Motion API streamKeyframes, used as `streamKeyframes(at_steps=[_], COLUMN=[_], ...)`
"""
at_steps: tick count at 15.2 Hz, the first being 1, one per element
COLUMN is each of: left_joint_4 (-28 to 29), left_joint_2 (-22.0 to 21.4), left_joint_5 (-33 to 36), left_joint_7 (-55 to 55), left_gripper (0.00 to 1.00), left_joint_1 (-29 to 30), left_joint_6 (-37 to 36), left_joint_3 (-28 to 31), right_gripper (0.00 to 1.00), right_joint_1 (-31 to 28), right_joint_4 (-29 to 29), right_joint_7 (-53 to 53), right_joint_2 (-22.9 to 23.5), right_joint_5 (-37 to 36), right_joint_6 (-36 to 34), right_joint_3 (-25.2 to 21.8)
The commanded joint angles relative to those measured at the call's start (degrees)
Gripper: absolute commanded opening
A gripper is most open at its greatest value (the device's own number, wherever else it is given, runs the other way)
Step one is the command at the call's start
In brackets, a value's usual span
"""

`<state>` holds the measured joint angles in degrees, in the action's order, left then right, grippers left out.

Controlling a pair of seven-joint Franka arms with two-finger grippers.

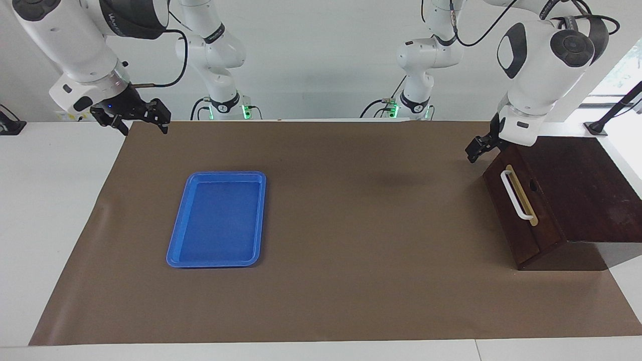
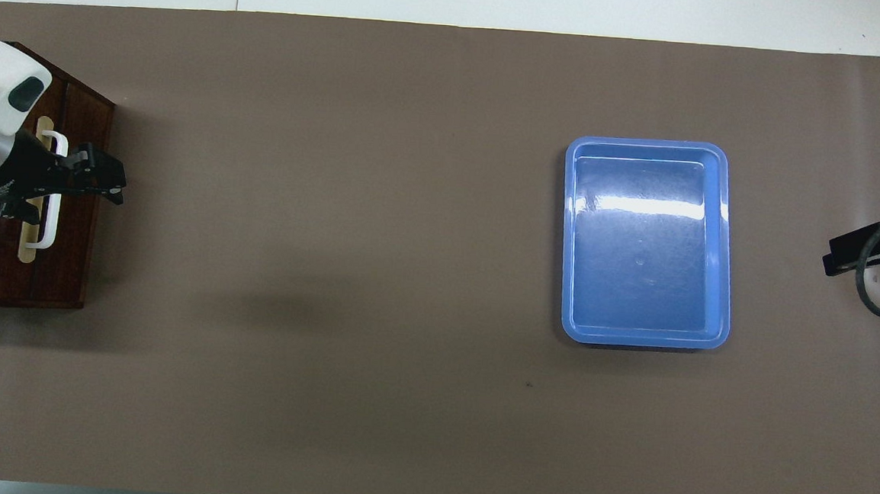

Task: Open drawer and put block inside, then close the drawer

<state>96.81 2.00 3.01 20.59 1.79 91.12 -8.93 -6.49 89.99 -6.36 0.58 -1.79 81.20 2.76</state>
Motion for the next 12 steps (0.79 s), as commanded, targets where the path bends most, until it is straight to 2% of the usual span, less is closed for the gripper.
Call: streamKeyframes(at_steps=[1,7,12], left_joint_4=[-0.3,0.5,0.0], left_joint_2=[-1.4,-3.3,-3.2], left_joint_5=[-1.2,-1.9,-1.9], left_joint_7=[-2.4,-5.6,-7.3], left_gripper=[1.00,1.00,1.00], left_joint_1=[2.1,3.2,3.1], left_joint_6=[-2.4,-3.5,-3.3], left_joint_3=[-2.4,-2.8,-2.7], right_gripper=[1.00,1.00,1.00], right_joint_1=[-0.7,-0.6,-0.6], right_joint_4=[-0.9,-0.4,-0.4], right_joint_7=[0.5,0.4,0.4], right_joint_2=[0.6,0.4,0.4], right_joint_5=[-1.0,-1.0,-1.0], right_joint_6=[0.6,1.8,1.8], right_joint_3=[0.9,0.9,0.9])
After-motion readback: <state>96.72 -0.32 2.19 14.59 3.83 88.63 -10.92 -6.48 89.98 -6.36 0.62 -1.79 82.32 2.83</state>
